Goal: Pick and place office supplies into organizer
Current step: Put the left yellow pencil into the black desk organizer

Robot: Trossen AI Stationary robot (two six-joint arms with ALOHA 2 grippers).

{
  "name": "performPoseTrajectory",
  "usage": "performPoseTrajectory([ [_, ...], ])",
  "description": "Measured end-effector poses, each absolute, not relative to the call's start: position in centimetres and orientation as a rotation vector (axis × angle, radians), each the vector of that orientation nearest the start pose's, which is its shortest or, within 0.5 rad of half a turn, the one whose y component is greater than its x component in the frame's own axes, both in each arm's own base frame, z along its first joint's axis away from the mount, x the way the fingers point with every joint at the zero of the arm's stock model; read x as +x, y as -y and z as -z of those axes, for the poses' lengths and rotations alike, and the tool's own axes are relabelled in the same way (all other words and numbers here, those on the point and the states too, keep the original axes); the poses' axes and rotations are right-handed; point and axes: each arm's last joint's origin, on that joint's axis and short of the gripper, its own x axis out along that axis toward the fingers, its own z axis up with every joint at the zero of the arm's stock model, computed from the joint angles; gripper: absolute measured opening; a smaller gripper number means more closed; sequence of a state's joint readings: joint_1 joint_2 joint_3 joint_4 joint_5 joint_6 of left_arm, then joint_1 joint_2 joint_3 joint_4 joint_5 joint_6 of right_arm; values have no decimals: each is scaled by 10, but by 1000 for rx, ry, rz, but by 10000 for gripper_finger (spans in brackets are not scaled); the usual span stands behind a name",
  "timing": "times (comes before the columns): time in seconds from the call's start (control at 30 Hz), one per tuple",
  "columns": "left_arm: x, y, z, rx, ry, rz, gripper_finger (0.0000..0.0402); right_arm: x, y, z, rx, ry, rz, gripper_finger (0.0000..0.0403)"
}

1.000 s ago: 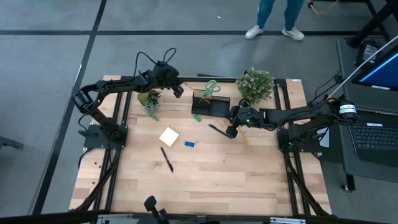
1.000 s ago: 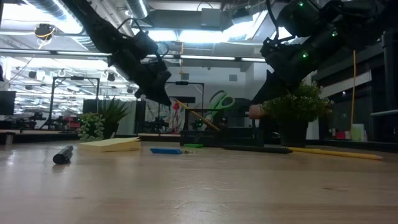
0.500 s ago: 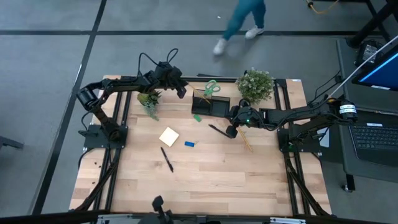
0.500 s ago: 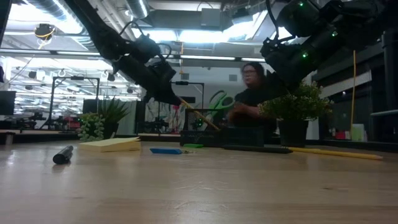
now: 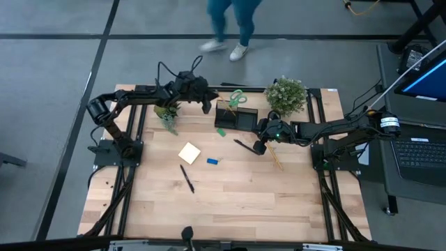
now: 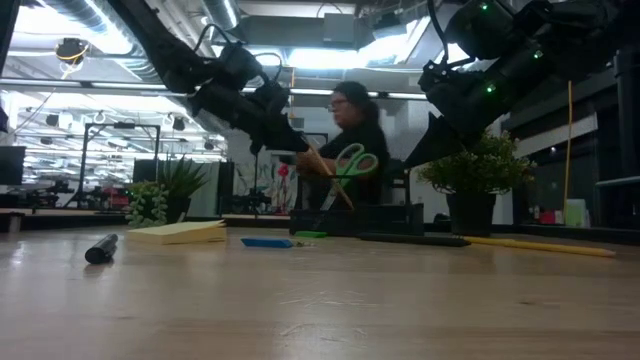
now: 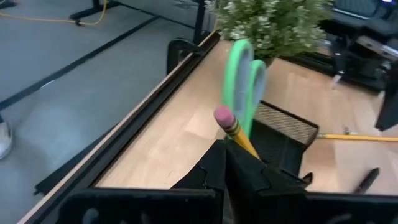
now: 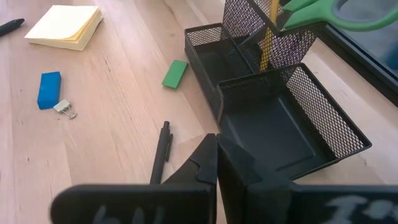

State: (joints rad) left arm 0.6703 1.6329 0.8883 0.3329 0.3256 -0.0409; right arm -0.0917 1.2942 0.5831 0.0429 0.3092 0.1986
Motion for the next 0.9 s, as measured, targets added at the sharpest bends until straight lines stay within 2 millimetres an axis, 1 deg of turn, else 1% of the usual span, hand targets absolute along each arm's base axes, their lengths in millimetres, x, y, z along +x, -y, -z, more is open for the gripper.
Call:
performPoseTrajectory([
  [0.3,293,-185,-213,-147,-309,-253,2,246,31,-184,118,-626,451,9],
  [0.47,300,-181,-220,-122,-297,-229,2,246,32,-184,118,-626,452,9],
  [0.63,298,-182,-218,-129,-315,-247,2,246,31,-184,118,-628,452,9],
  [0.8,293,-184,-210,-161,-396,-263,2,245,31,-183,117,-636,452,9],
  [0.9,291,-185,-208,-136,-426,-259,1,245,31,-183,117,-638,452,9],
])
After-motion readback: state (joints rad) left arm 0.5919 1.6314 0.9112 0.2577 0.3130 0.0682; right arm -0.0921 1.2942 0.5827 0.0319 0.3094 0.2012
